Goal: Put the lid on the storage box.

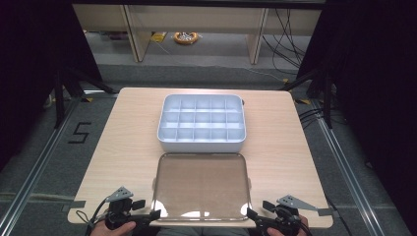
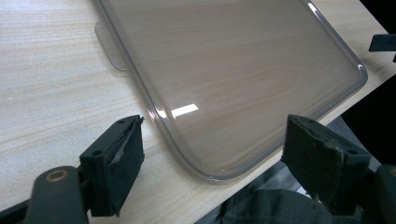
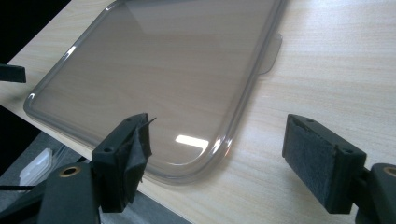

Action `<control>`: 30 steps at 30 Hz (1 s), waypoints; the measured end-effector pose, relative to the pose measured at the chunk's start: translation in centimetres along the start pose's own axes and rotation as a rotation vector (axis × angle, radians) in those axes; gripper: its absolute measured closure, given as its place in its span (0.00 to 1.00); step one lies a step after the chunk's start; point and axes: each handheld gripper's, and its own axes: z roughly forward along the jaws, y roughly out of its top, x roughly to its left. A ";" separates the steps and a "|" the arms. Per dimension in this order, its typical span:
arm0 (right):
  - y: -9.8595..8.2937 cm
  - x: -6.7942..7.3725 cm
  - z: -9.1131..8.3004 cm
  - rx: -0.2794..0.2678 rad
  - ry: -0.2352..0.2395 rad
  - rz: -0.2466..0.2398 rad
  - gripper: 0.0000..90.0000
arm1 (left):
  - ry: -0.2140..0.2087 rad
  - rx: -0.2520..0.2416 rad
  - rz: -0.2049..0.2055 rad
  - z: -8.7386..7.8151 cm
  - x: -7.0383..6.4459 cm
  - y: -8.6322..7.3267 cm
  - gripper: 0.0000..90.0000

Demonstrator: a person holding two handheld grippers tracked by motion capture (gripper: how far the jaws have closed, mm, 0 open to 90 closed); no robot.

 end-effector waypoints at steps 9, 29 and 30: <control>0.0 -0.1 -0.1 -0.029 0.047 0.014 0.26 | -0.001 -0.001 -0.002 0.0 0.0 0.0 0.25; 1.3 -0.7 2.0 -0.026 0.052 0.046 0.30 | 0.006 0.036 -0.045 2.0 2.3 2.0 0.47; 1.3 -0.5 2.3 -0.013 0.079 0.097 0.30 | 0.015 0.045 -0.059 2.3 2.7 2.3 0.50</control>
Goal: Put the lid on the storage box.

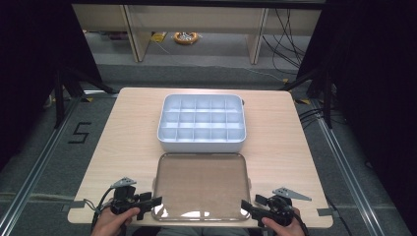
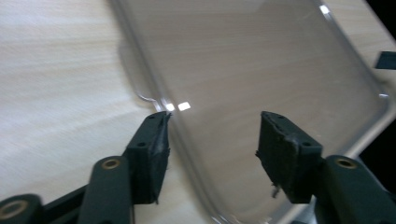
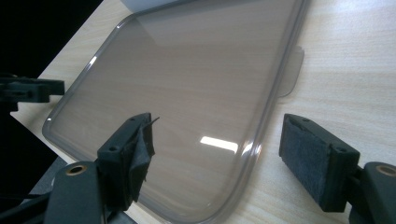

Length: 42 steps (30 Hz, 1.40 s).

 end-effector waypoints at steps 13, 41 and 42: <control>0.7 -1.0 1.4 0.017 -0.033 -0.020 0.42 | 0.044 0.003 0.002 0.8 -0.3 0.3 0.61; 0.1 -0.4 0.2 -0.056 0.137 -0.016 0.65 | -0.030 0.001 0.023 0.7 -0.9 -0.4 0.40; 0.1 -0.4 0.2 -0.056 0.137 -0.016 0.65 | -0.026 0.000 0.023 0.7 -1.0 -0.4 0.40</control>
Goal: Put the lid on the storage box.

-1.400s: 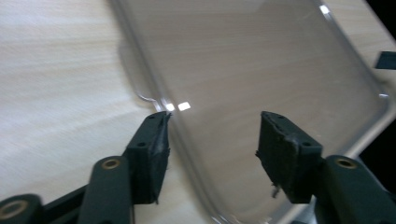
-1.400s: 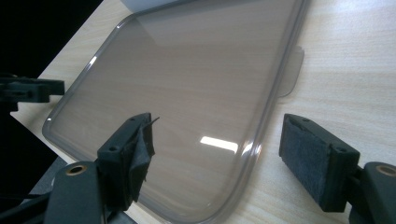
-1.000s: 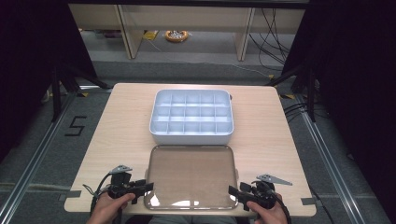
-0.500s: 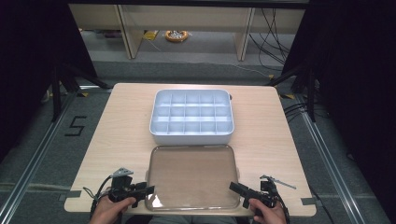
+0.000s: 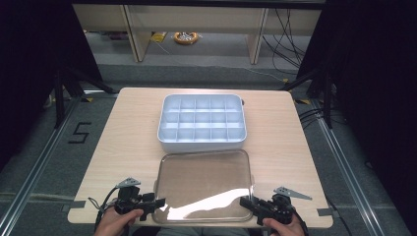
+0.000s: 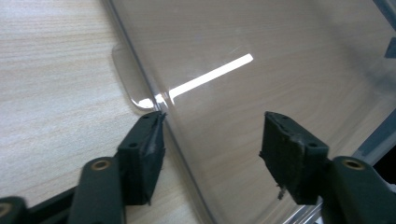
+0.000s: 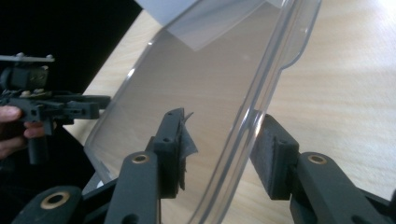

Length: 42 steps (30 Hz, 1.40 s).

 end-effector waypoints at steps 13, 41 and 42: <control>-0.4 2.0 -1.2 -0.022 0.082 -0.092 0.66 | 0.010 -0.012 -0.037 -0.1 0.2 0.1 0.35; -0.3 1.5 -1.4 -0.023 0.065 -0.193 0.66 | -0.008 -0.051 -0.117 -0.3 0.8 0.1 0.56; -0.3 1.4 -1.3 -0.022 0.072 -0.188 0.66 | -0.008 -0.068 -0.108 -0.5 0.8 0.2 0.58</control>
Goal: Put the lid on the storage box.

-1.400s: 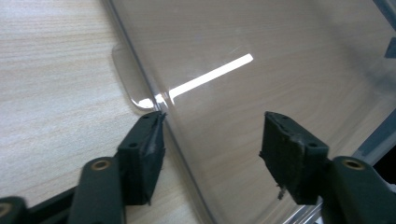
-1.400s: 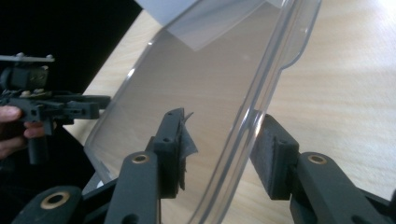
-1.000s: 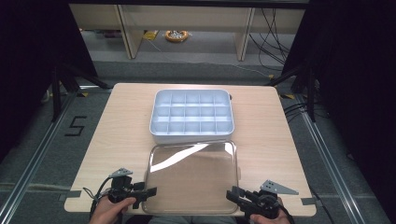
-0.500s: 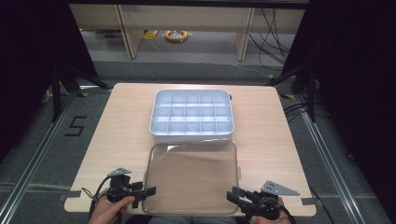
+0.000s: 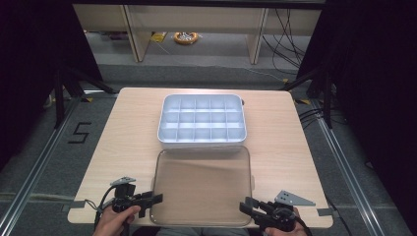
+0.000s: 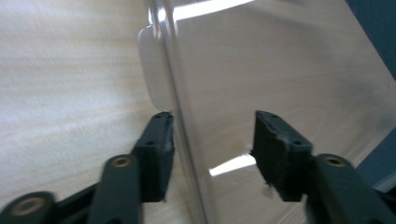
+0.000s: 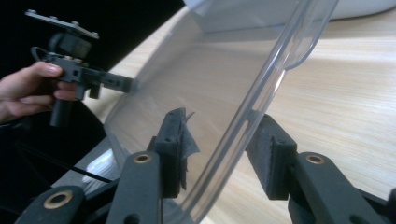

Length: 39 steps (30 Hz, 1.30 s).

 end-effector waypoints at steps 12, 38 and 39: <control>0.3 0.0 0.3 0.062 -0.144 0.038 0.69 | 0.010 -0.155 0.088 -1.8 -1.7 0.8 0.70; 13.1 -2.4 4.4 -0.061 -0.230 -0.025 0.65 | 0.115 -0.277 0.091 -0.7 -1.4 11.8 0.77; 14.0 -2.7 4.8 -0.070 -0.242 -0.033 0.65 | 0.113 -0.280 0.088 -0.6 -1.4 12.3 0.78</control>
